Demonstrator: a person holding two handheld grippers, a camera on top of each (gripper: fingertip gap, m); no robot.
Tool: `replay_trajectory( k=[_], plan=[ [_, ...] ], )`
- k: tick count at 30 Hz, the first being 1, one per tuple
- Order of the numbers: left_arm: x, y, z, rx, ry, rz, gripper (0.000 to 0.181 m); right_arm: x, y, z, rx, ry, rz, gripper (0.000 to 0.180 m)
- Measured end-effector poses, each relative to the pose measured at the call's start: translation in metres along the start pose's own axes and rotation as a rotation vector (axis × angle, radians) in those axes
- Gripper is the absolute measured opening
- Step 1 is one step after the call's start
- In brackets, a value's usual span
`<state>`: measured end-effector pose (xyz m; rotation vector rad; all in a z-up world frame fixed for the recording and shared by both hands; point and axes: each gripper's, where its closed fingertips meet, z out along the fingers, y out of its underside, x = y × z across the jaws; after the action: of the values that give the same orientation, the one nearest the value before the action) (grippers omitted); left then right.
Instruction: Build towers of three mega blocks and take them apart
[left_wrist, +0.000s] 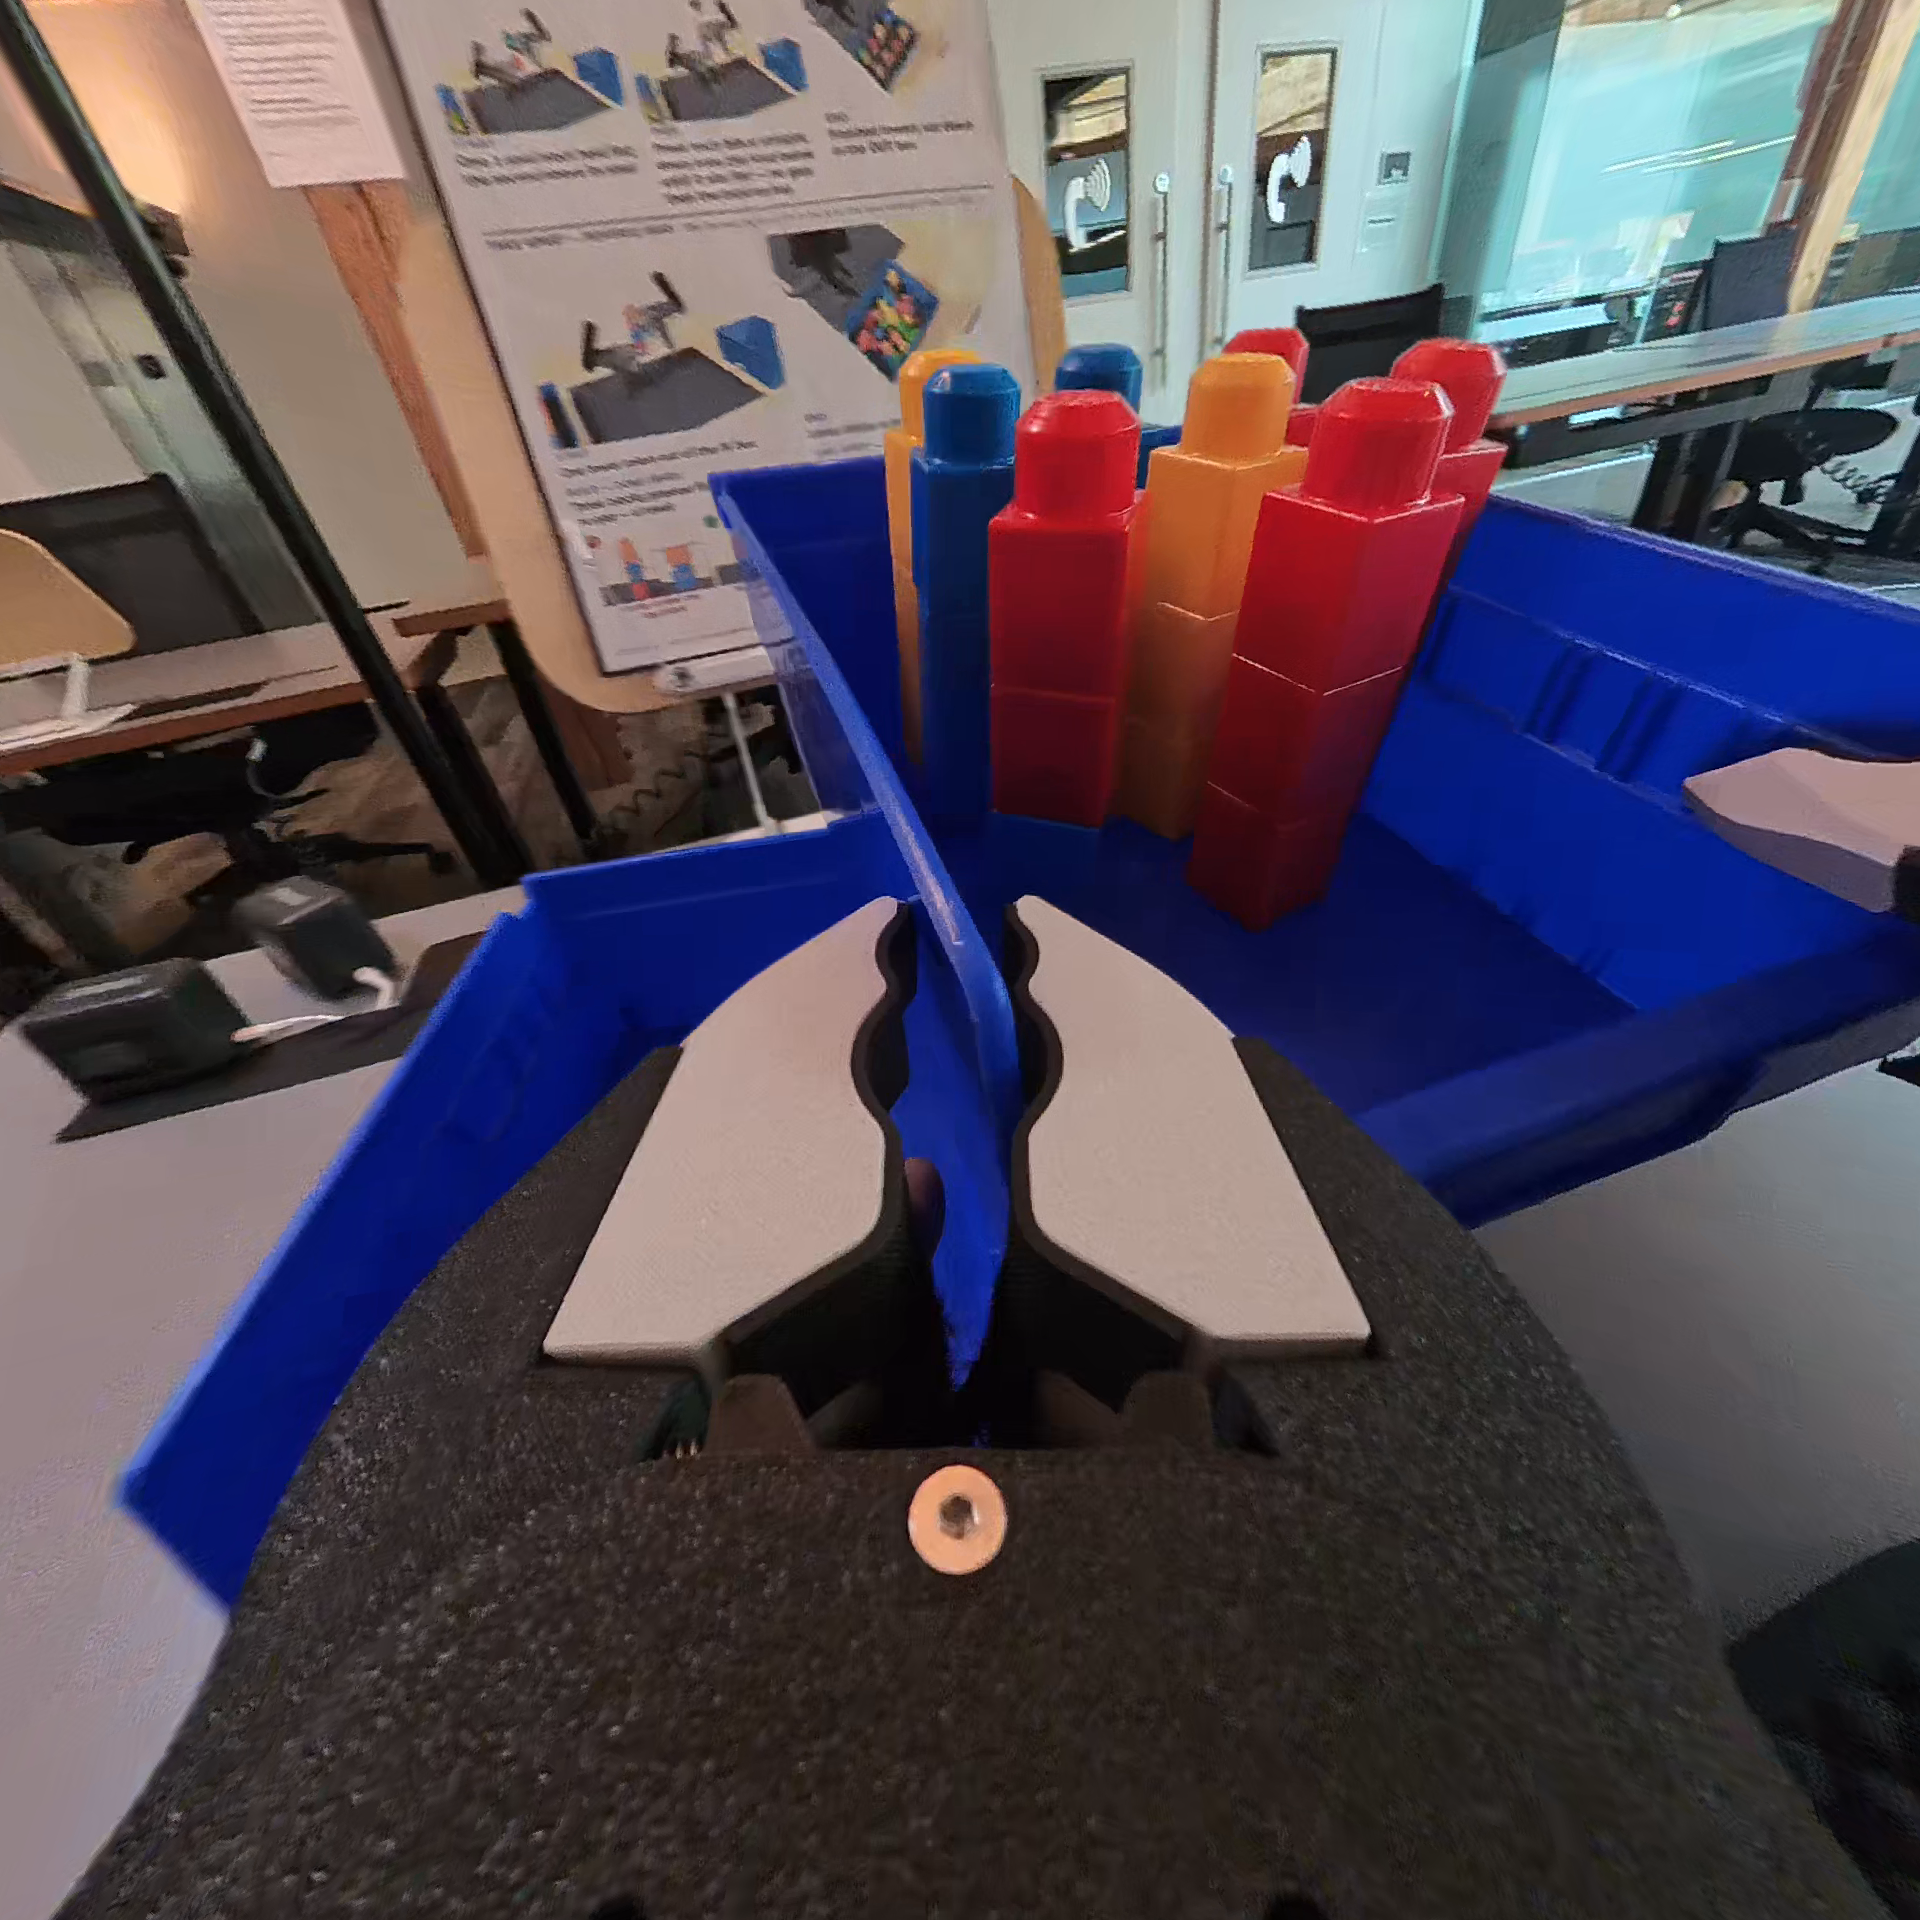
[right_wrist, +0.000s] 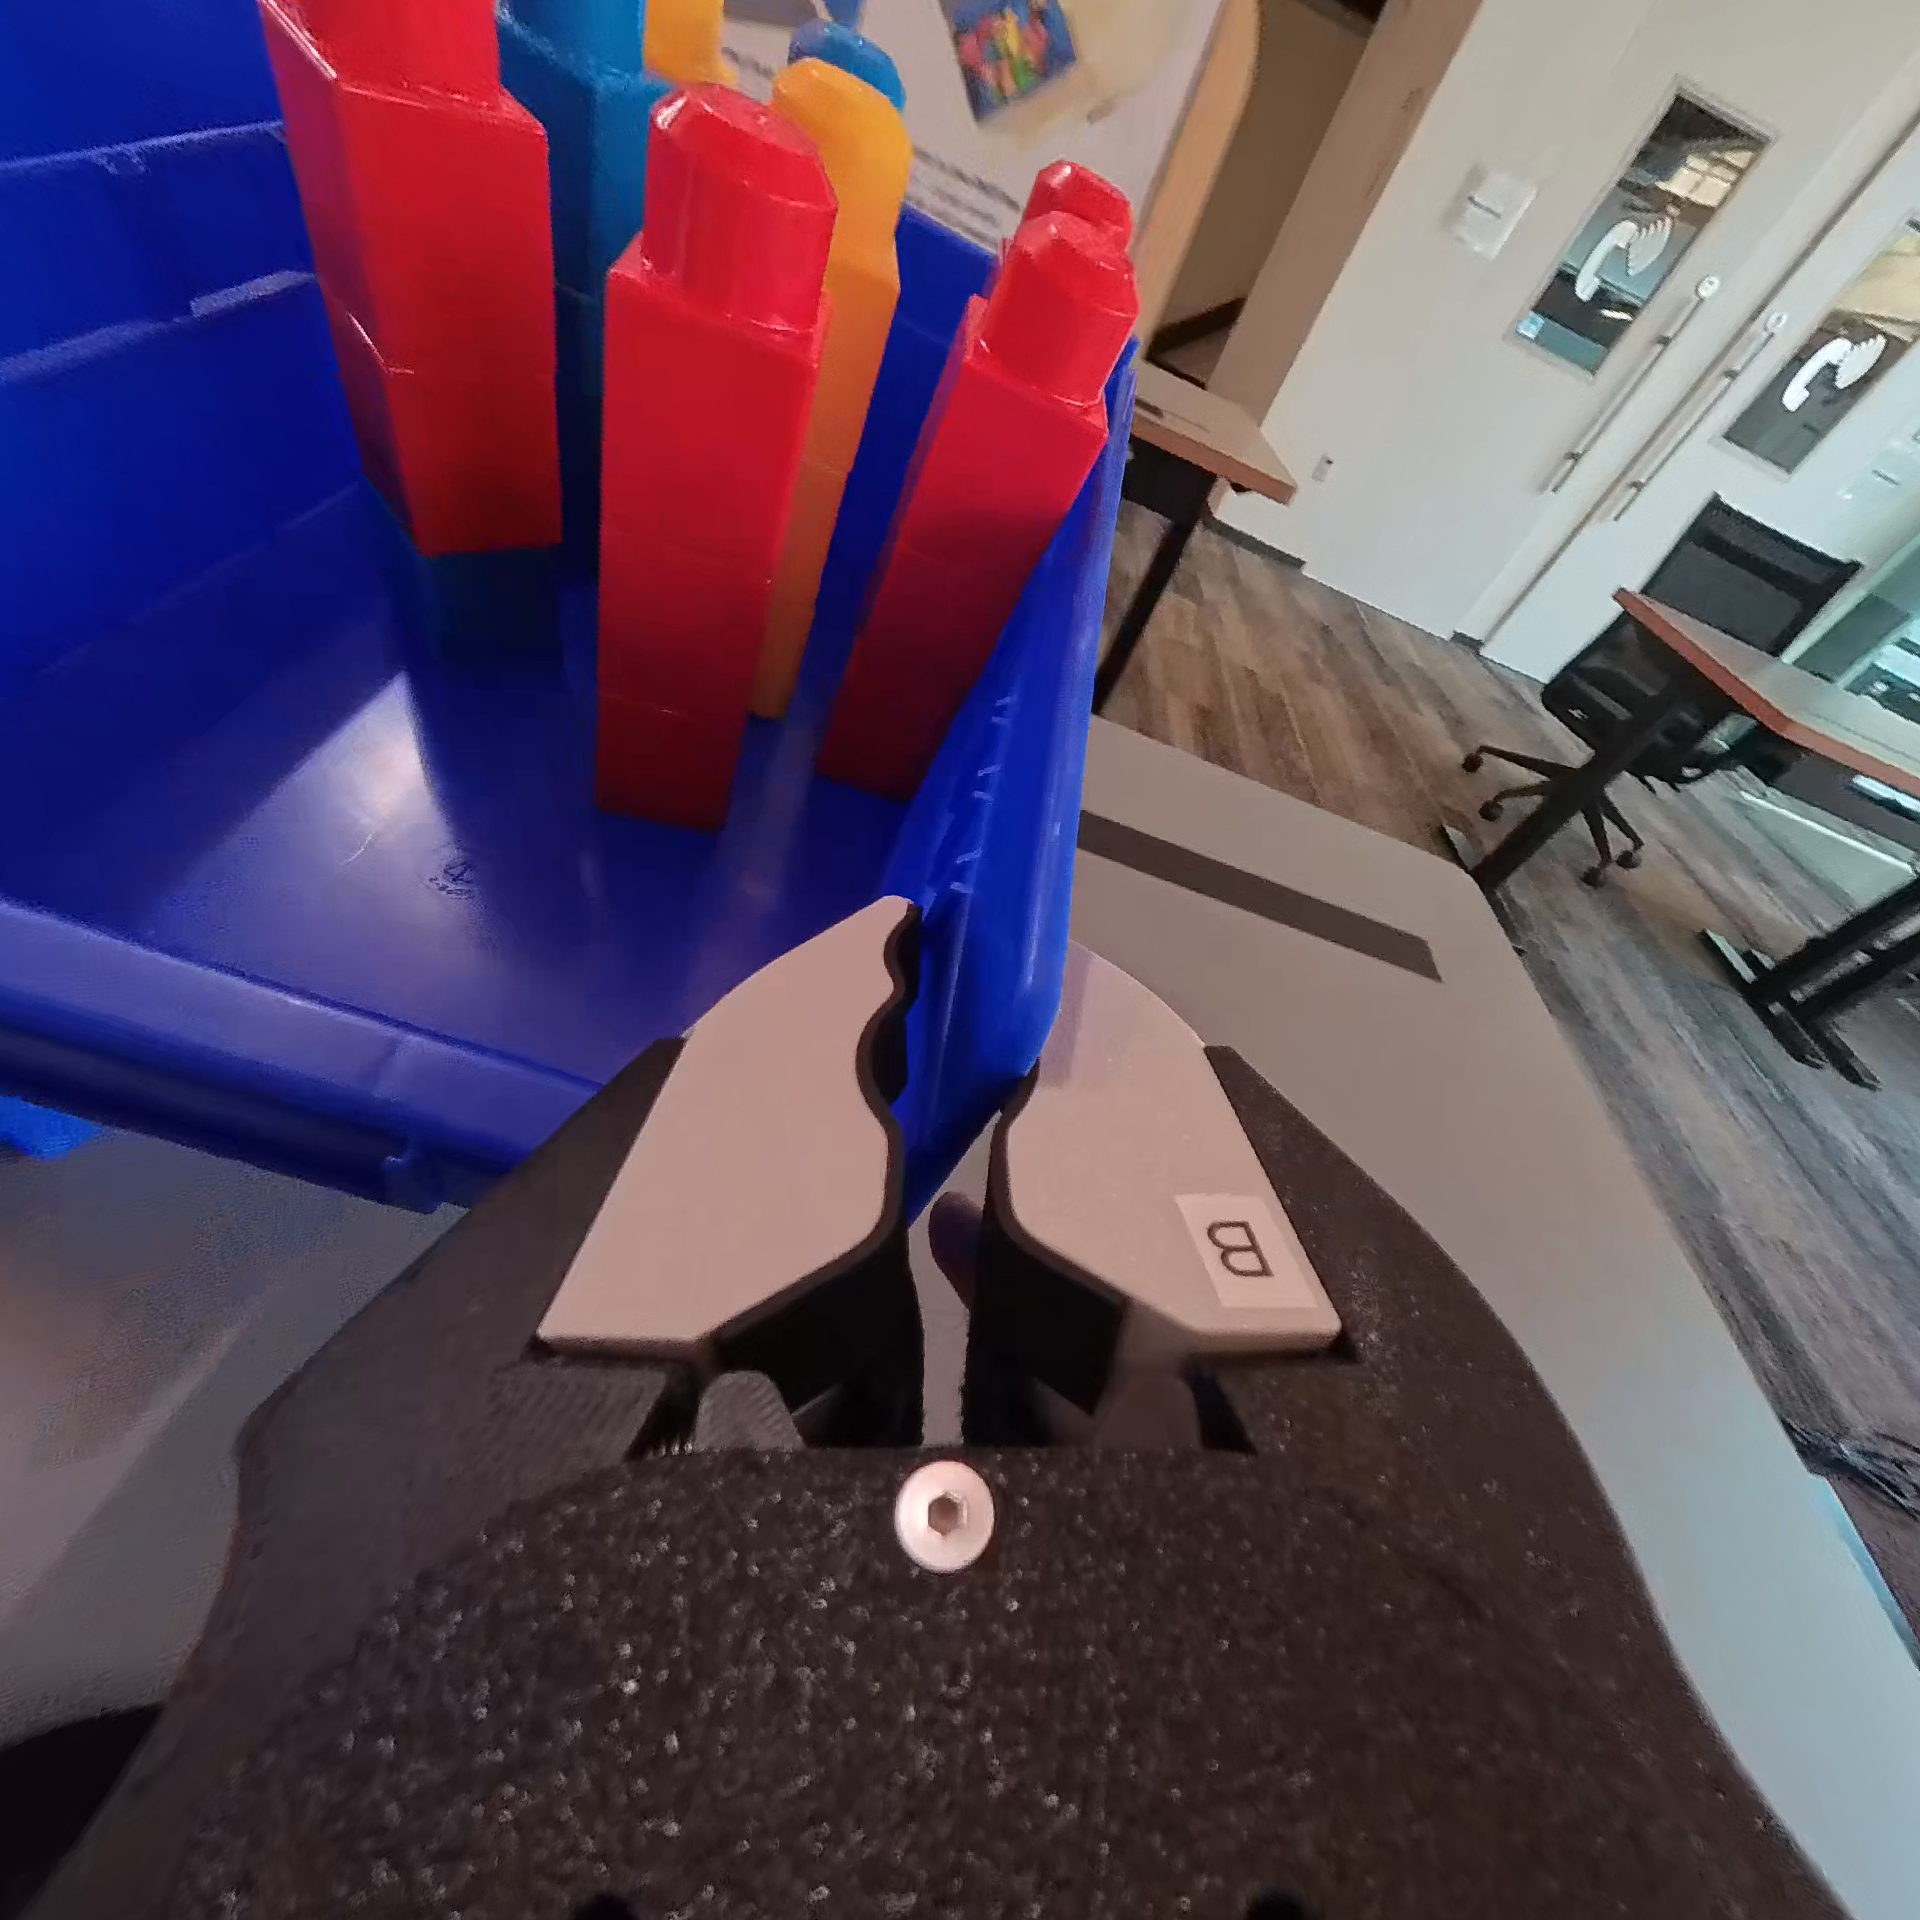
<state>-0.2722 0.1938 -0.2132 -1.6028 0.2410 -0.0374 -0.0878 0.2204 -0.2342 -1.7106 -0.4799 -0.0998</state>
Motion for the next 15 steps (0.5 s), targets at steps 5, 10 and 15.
replay_trajectory(
  k=[5, 10, 15],
  plan=[
    [-0.066, -0.004, -0.036, -0.009, -0.163, 0.073, 0.016, -0.061, -0.043, 0.009, 0.079, -0.112, 0.004, 0.007],
    [-0.145, 0.004, -0.082, -0.034, -0.358, 0.086, 0.014, -0.145, -0.088, 0.023, 0.165, -0.268, 0.001, 0.006],
    [-0.225, 0.014, -0.143, -0.061, -0.581, 0.081, 0.01, -0.246, -0.121, 0.029, 0.222, -0.45, 0.009, 0.006]
  ],
)
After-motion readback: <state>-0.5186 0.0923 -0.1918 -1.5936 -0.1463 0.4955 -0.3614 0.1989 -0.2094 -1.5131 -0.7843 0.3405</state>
